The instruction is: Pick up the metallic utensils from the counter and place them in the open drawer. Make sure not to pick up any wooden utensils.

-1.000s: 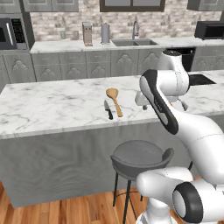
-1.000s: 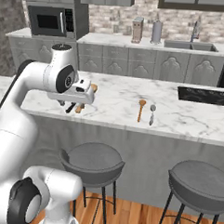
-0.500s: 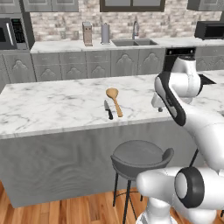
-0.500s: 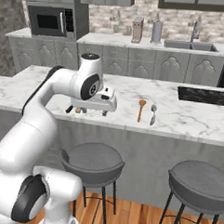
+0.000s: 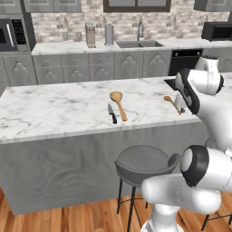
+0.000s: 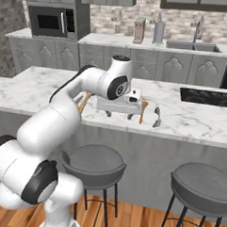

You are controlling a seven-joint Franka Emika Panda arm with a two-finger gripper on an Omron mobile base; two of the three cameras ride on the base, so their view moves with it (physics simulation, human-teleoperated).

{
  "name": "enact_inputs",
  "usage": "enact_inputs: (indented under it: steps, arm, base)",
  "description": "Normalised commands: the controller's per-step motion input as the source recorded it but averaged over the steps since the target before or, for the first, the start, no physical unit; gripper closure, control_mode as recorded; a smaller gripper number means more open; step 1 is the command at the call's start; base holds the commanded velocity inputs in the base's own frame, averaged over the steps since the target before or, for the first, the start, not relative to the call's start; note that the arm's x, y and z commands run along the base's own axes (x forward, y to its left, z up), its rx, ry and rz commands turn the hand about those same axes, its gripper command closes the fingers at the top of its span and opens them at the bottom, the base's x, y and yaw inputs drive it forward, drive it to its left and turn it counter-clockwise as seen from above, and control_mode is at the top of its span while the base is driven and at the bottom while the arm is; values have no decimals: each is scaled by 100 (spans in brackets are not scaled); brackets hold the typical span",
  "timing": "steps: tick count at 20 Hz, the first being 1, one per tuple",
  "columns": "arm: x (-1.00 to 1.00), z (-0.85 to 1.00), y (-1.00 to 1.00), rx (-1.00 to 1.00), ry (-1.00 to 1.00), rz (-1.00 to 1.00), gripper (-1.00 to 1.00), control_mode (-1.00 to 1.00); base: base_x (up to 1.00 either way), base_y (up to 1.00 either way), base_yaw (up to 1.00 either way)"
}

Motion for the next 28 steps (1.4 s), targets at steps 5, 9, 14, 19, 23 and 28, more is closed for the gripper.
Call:
enact_inputs:
  steps: [5,9,14,19,23,28]
  arm:
    - [4,-3,-50,0,0,0,-100,-100]
    - [22,-28,-58,0,0,0,-100,-100]
    - [32,-26,-47,0,0,1,-100,-100]
    - [39,-13,-43,0,0,2,-100,-100]
    - [27,-11,-37,0,0,1,-100,-100]
    - [9,-7,-7,0,0,0,-100,-100]
  base:
    - [0,0,0]
    - [0,0,0]
    - [0,0,0]
    - [0,0,0]
    - [0,0,0]
    - [0,0,0]
